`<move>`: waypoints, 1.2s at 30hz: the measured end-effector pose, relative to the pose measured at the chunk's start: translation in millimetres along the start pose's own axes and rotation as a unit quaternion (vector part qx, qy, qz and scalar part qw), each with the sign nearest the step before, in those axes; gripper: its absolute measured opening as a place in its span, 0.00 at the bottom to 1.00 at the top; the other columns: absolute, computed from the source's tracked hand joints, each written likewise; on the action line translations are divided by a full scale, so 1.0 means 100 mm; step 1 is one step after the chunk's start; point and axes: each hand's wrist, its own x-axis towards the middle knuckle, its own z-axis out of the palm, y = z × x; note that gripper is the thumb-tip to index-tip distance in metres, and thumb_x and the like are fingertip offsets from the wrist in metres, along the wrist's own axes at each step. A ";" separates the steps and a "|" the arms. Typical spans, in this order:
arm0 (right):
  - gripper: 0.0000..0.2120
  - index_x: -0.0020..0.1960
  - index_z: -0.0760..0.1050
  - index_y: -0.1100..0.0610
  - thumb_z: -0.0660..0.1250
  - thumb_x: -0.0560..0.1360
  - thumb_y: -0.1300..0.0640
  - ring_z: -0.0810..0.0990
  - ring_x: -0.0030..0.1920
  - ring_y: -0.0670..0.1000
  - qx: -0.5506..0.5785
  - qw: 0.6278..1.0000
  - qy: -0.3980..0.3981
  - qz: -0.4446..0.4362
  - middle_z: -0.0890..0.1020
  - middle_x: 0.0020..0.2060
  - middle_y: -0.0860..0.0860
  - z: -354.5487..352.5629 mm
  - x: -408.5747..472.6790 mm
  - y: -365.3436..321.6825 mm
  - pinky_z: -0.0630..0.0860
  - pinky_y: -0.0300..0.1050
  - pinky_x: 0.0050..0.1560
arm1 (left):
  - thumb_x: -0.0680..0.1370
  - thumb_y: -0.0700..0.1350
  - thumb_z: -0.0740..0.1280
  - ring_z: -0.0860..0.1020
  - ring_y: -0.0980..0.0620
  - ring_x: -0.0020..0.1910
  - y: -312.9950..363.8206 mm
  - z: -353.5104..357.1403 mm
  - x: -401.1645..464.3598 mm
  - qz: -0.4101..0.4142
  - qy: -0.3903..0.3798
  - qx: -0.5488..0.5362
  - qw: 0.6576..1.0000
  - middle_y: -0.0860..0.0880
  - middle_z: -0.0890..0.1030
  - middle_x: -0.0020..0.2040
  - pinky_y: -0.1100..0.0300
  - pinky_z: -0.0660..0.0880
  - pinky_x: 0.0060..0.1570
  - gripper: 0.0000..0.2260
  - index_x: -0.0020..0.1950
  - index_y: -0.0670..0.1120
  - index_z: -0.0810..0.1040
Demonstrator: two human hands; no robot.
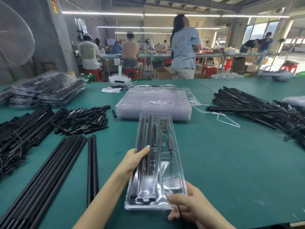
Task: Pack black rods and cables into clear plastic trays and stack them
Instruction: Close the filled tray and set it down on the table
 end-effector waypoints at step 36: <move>0.20 0.68 0.67 0.44 0.61 0.79 0.59 0.76 0.62 0.44 -0.306 0.917 0.090 -0.239 0.74 0.67 0.47 -0.46 0.00 0.02 0.71 0.42 0.63 | 0.76 0.52 0.68 0.81 0.56 0.34 -0.12 -0.17 0.12 0.037 -0.116 0.054 0.991 0.52 0.84 0.37 0.61 0.77 0.39 0.12 0.51 0.43 0.80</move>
